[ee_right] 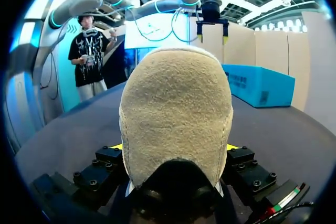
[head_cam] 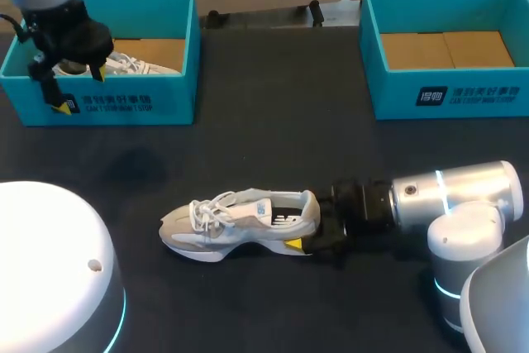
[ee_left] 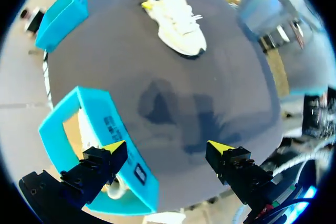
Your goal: Take the shoe out of the shoebox, open the shoe tongue, remove and reinsert the insole, then place the shoe into the shoebox
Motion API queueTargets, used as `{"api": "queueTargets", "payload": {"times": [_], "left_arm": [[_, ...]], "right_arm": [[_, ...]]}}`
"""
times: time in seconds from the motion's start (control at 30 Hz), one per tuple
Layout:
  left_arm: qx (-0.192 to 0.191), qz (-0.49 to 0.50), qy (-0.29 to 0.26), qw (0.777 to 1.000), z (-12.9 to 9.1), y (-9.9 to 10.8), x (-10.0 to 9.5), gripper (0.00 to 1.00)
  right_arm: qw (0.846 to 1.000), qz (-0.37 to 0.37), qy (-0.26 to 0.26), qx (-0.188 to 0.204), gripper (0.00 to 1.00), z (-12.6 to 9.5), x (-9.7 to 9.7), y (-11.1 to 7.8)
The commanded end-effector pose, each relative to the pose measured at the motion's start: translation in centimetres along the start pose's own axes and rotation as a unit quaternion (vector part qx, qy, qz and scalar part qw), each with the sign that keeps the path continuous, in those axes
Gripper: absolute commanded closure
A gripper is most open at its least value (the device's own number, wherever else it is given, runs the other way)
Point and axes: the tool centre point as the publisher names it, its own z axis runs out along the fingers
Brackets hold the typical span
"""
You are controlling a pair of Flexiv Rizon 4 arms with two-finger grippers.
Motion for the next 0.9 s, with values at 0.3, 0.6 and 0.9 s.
{"api": "queueTargets", "payload": {"times": [0.3,0.6,0.9], "left_arm": [[0.049,-0.232,0.023,0.971,1.1,-3.1,1.3,0.0],[0.012,-0.393,0.043,0.918,0.8,-6.3,1.9,0.0],[0.007,-0.408,0.049,0.912,1.1,-7.2,2.1,0.0]], "right_arm": [[1.0,0.0,-0.001,0.002,1.0,0.1,0.1,0.1],[1.0,0.0,-0.001,0.002,1.0,0.1,0.1,0.1],[1.0,0.0,-0.001,0.002,1.0,0.1,0.1,0.1]]}}
